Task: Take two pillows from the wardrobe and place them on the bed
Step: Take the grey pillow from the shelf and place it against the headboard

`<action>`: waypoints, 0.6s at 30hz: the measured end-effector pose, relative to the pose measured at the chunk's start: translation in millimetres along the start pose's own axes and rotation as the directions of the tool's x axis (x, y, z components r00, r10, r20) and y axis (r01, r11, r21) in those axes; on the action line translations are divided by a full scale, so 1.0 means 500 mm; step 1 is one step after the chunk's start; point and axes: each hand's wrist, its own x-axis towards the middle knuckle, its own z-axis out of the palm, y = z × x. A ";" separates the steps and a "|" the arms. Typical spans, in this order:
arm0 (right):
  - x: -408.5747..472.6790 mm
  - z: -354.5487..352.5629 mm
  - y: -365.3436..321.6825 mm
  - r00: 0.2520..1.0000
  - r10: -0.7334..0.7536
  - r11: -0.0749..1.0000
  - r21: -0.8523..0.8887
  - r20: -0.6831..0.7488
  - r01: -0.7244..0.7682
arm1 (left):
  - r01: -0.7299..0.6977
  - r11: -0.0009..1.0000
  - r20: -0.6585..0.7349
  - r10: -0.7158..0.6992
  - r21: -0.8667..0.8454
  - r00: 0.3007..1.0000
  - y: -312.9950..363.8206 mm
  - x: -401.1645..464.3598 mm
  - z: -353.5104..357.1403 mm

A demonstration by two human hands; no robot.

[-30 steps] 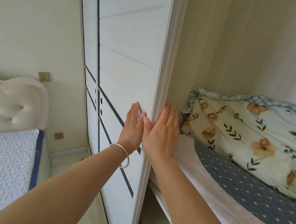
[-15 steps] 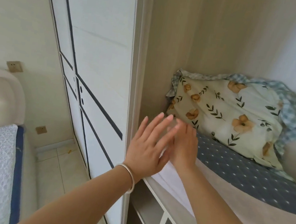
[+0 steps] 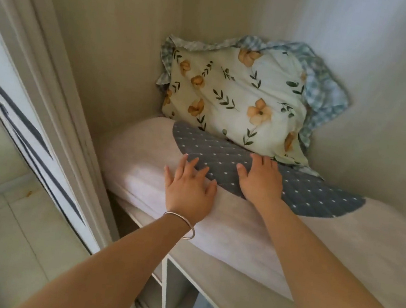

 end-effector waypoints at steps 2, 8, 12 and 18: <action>0.023 0.007 0.035 0.995 0.028 0.999 -0.042 0.092 -0.024 | 0.143 0.985 0.043 -0.139 -0.099 0.989 0.003 0.014 0.004; 0.103 0.015 0.062 0.961 0.006 0.999 -0.051 0.278 0.009 | 0.339 0.917 -0.040 -0.355 -0.211 0.934 0.005 0.024 0.017; 0.151 0.021 0.070 0.938 -0.012 1.000 -0.016 0.347 0.019 | 0.507 0.759 -0.144 -0.603 -0.409 0.785 0.011 0.012 0.036; 0.222 0.021 0.086 0.860 0.021 0.981 0.156 0.509 -0.116 | 0.587 0.160 0.159 -0.877 -0.793 0.454 0.017 0.009 0.040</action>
